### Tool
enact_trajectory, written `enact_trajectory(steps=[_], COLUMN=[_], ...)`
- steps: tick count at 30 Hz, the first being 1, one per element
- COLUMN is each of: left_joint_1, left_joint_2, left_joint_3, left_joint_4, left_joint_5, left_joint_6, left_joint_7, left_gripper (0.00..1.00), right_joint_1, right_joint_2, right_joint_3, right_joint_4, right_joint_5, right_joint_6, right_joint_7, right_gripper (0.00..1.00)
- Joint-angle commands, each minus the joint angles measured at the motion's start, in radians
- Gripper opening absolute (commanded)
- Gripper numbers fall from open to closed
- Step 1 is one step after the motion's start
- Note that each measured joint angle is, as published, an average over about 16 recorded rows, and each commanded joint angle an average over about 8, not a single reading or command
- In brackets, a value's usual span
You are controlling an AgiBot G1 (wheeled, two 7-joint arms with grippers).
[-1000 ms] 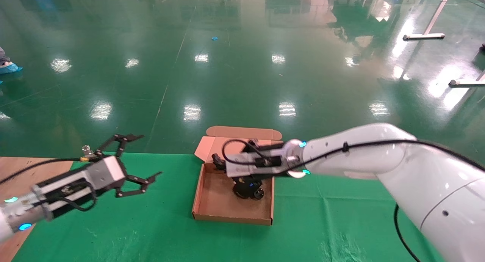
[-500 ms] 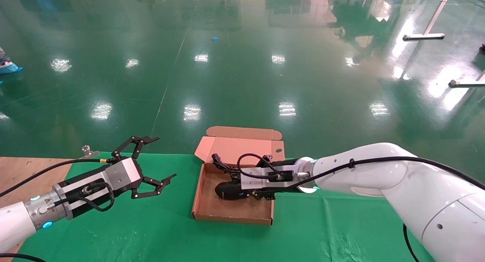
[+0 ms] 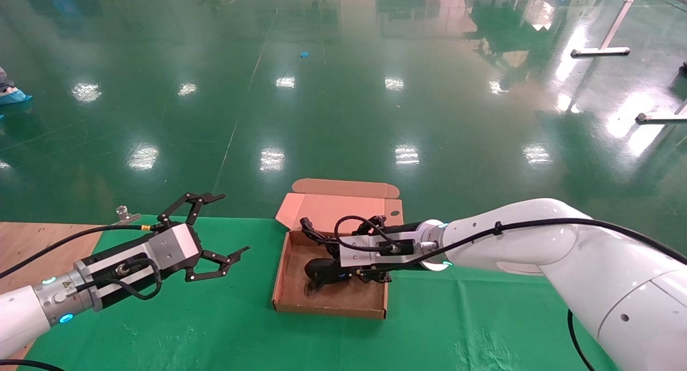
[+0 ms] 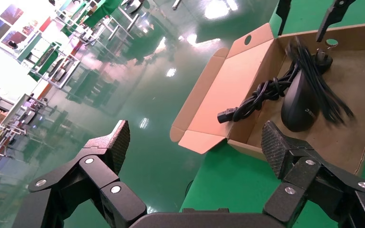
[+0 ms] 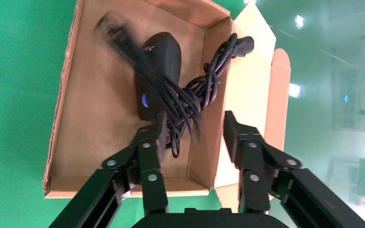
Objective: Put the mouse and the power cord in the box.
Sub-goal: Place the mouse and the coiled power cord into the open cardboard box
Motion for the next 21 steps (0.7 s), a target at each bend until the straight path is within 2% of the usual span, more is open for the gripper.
enact_trajectory(steps=[1,8,21], left_joint_1=[0.0,0.008,0.041], left_joint_2=[0.0,-0.014,-0.075], left_joint_3=[0.001,-0.014,-0.085], left_joint_4=[0.0,-0.039,-0.211], left_joint_5=[0.0,0.001,0.005], left_joint_6=[-0.001,0.02,0.123], left_joint_7=[0.001,-0.056,-0.318], left_gripper=[1.0,1.0,1.0], right_joint_1=[0.001,-0.014,-0.126], right_joint_2=[-0.001,0.025,0.177], right_joint_3=[0.001,0.027,0.213], right_joint_4=[0.0,0.029,0.193], right_joint_5=[-0.002,0.018,0.165], right_joint_6=[-0.001,-0.024,-0.183], right_joint_7=[0.0,0.015,0.123], right_gripper=[1.0,1.0,1.0])
